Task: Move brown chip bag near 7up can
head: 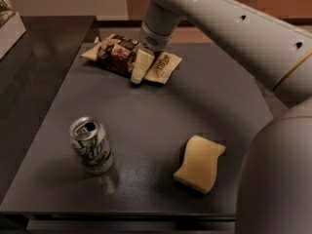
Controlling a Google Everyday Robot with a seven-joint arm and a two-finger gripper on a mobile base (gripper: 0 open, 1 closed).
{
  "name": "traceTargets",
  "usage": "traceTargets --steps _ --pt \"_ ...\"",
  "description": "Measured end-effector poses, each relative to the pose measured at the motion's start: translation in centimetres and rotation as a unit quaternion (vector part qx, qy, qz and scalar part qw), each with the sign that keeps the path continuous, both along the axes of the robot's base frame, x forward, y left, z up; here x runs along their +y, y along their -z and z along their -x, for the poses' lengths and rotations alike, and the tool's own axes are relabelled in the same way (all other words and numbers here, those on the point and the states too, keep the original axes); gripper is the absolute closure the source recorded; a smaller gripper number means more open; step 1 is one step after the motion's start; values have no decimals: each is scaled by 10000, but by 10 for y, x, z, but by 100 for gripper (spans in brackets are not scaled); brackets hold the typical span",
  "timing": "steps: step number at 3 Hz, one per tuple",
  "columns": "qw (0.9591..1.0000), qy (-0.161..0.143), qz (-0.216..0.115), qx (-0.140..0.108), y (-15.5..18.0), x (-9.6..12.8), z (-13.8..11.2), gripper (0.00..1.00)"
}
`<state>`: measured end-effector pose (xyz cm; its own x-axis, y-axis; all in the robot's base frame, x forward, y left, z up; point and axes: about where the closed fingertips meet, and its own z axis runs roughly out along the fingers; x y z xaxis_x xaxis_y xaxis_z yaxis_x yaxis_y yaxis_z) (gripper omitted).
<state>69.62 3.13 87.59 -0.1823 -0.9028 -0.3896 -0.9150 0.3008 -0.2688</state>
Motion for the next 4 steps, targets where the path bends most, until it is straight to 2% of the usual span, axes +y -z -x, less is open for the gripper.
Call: traceTargets --steps 1,2,3,4 --pt "10000 87 14 -11 13 8 -2 0" --pt "9996 239 70 -94 20 11 -7 5" --pt "9991 382 111 -154 22 10 -12 21" --pt "9986 463 115 -212 18 5 -14 44"
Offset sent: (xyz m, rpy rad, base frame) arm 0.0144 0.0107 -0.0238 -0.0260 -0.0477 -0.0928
